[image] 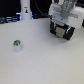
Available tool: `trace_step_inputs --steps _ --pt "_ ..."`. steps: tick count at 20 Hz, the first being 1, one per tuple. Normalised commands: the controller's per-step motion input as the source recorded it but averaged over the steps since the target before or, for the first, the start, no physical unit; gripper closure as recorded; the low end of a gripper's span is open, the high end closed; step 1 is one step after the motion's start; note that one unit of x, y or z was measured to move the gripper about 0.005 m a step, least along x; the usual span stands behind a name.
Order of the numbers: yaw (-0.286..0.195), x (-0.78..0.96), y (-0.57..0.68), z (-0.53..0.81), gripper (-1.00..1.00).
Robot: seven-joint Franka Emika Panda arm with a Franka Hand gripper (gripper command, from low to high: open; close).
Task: Open the kcup holder, insert the kcup into the holder, and close the kcup holder
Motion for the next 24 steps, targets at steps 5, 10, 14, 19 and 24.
trace_step_inputs --steps 5,10,14,19,24 --pt "-0.075 0.96 -0.32 0.26 1.0" --pt "-0.067 0.91 -0.31 0.24 1.0" --pt "-0.022 0.72 -0.22 0.12 1.0" --pt "-0.067 0.81 -0.28 0.21 1.0" --pt "-0.085 0.91 -0.33 0.27 1.0"
